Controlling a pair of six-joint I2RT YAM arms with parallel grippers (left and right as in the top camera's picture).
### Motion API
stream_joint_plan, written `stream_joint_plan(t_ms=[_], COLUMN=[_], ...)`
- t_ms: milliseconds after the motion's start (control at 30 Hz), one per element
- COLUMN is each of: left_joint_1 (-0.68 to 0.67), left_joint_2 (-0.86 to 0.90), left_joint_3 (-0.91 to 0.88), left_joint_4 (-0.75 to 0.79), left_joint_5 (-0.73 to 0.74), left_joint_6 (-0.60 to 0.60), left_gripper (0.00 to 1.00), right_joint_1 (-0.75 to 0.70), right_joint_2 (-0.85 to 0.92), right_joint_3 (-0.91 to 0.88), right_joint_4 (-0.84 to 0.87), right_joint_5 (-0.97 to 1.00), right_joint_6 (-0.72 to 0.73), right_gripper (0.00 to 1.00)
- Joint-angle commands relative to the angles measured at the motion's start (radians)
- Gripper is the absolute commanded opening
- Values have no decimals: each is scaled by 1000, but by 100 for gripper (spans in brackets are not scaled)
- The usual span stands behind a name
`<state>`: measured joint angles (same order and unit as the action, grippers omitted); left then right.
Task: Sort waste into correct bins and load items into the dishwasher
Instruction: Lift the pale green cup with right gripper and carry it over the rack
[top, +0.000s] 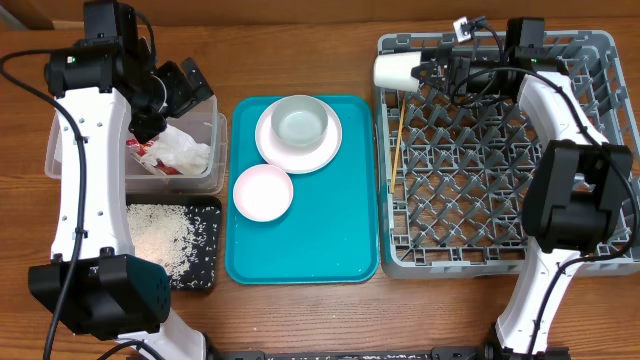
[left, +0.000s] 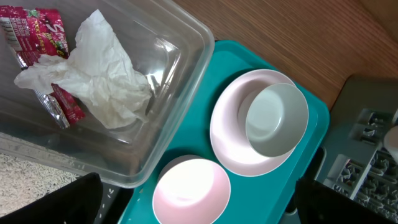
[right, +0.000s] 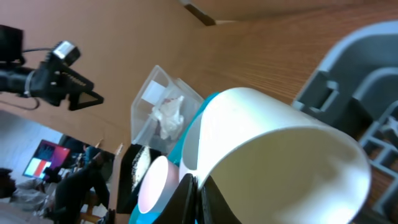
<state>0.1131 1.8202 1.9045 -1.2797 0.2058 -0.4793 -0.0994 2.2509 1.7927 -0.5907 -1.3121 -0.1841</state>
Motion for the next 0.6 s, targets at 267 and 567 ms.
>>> stream_joint_plan(t_ms=[267, 567], left_joint_1=[-2, -2], left_joint_2=[1, 1], left_joint_3=[15, 15], left_joint_4=[-2, -2], left_joint_5=[-4, -4], left_joint_6=[8, 8], left_gripper=[100, 100], right_joint_1=[21, 66], right_joint_2=[1, 11], right_joint_3=[-8, -8], right_joint_4=[31, 44], right_joint_5=[-70, -6], right_joint_6=[4, 4], right_gripper=[4, 4])
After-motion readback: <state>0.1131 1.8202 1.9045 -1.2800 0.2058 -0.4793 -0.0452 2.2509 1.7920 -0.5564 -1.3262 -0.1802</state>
